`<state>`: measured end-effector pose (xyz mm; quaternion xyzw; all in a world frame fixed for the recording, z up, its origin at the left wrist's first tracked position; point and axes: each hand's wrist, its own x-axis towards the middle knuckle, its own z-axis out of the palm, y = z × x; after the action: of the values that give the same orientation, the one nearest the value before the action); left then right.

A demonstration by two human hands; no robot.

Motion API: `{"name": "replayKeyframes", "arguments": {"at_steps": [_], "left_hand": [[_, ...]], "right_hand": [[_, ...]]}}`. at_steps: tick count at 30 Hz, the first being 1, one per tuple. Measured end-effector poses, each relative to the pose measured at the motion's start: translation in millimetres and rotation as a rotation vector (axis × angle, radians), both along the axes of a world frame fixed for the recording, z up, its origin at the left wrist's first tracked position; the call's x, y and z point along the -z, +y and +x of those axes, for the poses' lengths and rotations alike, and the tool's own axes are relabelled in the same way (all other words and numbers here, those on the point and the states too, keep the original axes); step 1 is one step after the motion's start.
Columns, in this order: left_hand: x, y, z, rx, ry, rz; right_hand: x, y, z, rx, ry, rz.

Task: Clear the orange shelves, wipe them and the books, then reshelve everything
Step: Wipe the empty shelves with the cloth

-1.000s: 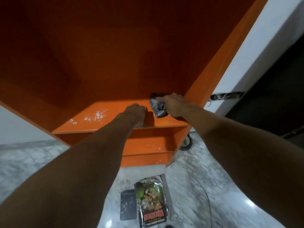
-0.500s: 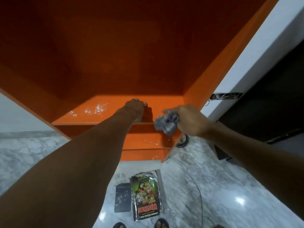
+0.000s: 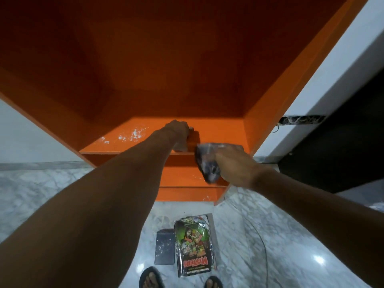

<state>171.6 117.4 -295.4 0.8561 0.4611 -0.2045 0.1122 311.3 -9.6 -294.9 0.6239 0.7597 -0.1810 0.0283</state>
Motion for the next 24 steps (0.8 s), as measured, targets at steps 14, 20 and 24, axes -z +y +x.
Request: {"name": "replayKeyframes", "arguments": {"at_steps": [14,20,24], "left_hand": [[8.9,25.9,-65.0,-0.024,-0.087,0.095],[-14.1,58.6,-131.5,-0.122,-0.091,0.142],[-12.5,68.2,-171.1,-0.13,0.031,0.071]], "right_hand": [[5.4,120.0,-48.3,0.369,-0.105,0.07],[15.3,36.2,-109.7,0.04,-0.126,0.176],[6.4,18.8,-122.7,0.058,-0.025,-0.056]]}}
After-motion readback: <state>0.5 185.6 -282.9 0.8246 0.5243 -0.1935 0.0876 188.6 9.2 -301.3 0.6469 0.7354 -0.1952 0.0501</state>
